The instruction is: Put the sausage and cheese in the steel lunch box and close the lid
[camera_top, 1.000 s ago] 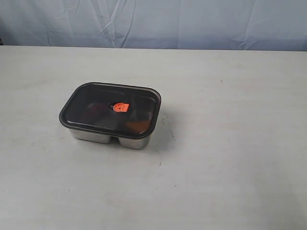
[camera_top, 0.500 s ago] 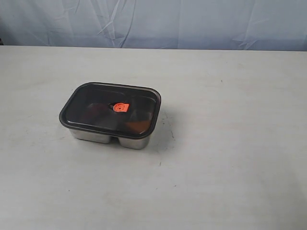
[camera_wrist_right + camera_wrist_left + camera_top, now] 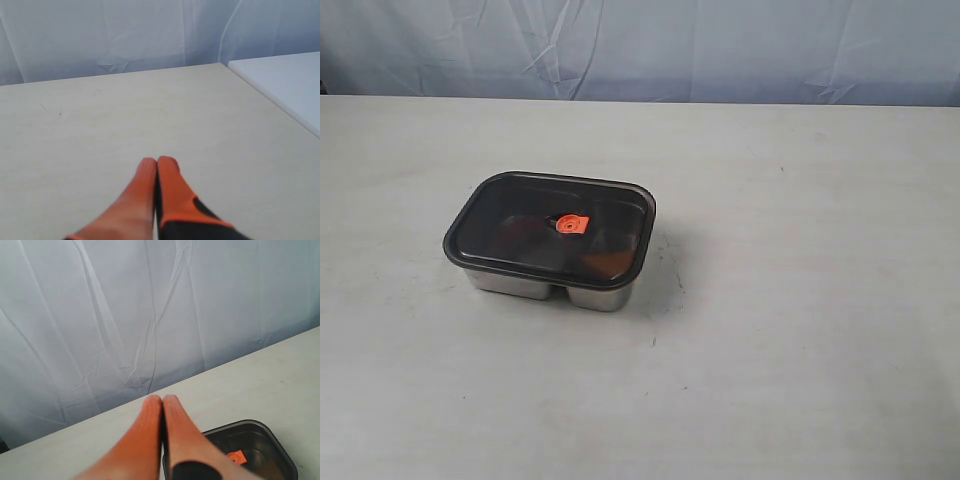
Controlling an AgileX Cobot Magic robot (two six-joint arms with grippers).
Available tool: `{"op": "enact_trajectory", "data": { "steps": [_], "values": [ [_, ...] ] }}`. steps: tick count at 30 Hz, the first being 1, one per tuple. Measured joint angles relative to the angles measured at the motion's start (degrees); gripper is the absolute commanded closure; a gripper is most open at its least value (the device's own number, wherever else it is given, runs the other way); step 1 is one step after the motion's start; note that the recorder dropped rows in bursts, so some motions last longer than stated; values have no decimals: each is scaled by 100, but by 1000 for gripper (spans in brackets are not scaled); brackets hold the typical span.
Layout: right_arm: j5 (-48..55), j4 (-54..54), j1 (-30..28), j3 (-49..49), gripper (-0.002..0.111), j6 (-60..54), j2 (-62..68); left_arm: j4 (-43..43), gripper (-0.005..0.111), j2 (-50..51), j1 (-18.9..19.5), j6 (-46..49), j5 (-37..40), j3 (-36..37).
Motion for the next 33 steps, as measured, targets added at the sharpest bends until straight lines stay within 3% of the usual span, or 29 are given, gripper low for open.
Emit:
{"op": "enact_trajectory", "data": {
  "steps": [4, 9, 12, 17, 22, 33],
  "values": [
    [0, 12, 0, 0, 109, 0, 0, 73, 107, -24, 0, 0, 0, 76],
    [0, 21, 0, 0, 109, 0, 0, 970, 107, -495, 85, -109, -413, 750],
    [0, 33, 0, 0, 109, 0, 0, 1098, 107, -939, 296, -519, -520, 1455],
    [0, 33, 0, 0, 109, 0, 0, 1348, 107, -1642, 658, -2003, -809, 2586],
    [0, 33, 0, 0, 109, 0, 0, 1502, 107, -2191, 766, -3057, -983, 3329],
    [0, 33, 0, 0, 109, 0, 0, 1525, 107, -2754, 775, -3387, -1288, 4312]
  ]
}}
